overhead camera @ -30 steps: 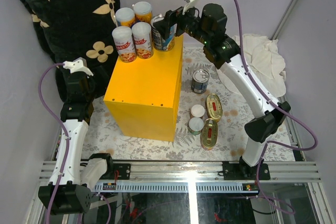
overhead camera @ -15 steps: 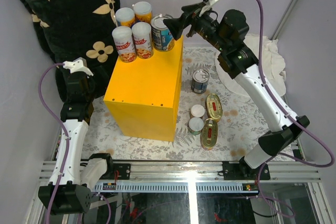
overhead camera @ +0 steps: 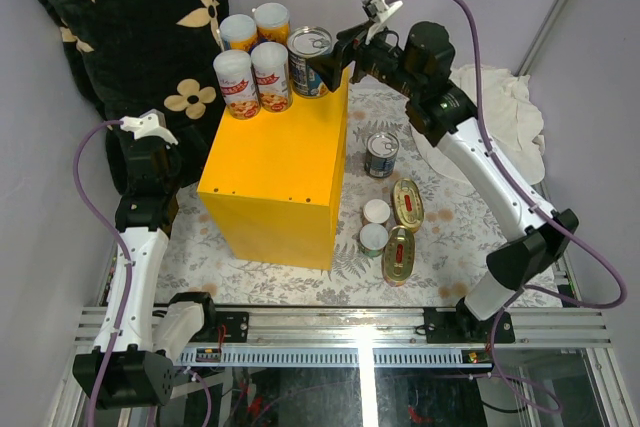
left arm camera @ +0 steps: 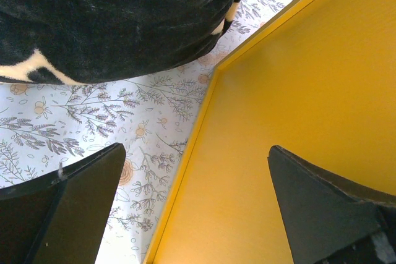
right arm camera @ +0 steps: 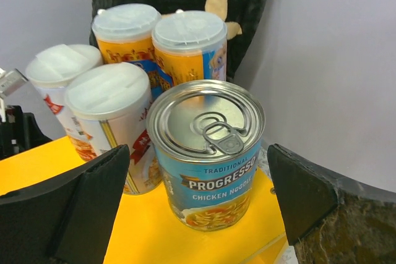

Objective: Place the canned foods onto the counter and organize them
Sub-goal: Place the canned food on the counter.

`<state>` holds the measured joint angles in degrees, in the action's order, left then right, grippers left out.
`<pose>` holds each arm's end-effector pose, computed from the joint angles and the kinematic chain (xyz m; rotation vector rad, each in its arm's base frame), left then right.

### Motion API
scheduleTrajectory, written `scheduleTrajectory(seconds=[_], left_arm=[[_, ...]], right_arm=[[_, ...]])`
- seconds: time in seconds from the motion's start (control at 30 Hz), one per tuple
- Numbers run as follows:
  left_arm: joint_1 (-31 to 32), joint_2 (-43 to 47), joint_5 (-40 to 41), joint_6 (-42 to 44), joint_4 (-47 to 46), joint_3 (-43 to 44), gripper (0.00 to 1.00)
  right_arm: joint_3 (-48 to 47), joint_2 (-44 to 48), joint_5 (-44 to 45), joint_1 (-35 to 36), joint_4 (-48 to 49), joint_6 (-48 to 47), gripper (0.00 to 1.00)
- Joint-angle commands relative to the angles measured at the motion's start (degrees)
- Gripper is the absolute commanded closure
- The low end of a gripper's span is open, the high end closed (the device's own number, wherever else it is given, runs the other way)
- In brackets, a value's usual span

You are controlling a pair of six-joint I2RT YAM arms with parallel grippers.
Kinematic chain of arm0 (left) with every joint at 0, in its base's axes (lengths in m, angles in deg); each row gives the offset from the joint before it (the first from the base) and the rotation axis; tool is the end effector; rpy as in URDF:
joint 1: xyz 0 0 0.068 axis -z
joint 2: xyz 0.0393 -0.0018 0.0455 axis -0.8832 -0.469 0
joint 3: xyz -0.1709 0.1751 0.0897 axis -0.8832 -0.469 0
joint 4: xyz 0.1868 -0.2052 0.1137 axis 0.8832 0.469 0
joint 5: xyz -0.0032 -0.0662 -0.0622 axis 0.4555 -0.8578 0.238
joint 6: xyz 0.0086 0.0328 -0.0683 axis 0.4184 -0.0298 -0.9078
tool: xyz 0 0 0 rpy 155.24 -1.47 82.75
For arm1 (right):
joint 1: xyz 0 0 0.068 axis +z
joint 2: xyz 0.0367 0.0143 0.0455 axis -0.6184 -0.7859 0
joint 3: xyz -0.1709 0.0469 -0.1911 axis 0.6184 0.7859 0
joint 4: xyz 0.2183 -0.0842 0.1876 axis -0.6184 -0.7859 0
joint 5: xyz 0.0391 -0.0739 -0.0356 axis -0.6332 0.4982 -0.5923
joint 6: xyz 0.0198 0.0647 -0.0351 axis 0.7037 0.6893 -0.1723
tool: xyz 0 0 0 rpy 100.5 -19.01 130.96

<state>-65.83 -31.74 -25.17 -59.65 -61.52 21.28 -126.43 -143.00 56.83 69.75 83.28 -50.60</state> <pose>0.2775 0.0134 0.3175 -0.3958 1.9802 -0.2736 0.3579 0.2468 0.5107 -0.6138 1.2613 0.7866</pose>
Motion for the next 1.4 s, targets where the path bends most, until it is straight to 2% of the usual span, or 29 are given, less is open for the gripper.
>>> scheduleTrajectory(seconds=[0.0,0.53,0.87,1.37], left_arm=[[0.4,-0.3,-2.3,0.9,-1.3,-0.2,0.00],[0.4,-0.6,-2.4,1.1,-1.3,-0.2,0.00],[0.4,-0.6,-2.4,1.0,-1.3,-0.2,0.00],[0.4,-0.7,-2.7,1.0,-1.3,-0.2,0.00]], right_arm=[[-4.8,-3.0,-1.9,-0.6,-1.5,-1.8,0.00],[-6.9,-7.4,-3.7,-0.6,-2.9,-2.5,0.00],[-4.4,-5.3,-4.4,-0.6,-1.6,-2.8,0.24],[-0.2,-2.0,-2.7,-0.8,0.0,-2.8,0.26]])
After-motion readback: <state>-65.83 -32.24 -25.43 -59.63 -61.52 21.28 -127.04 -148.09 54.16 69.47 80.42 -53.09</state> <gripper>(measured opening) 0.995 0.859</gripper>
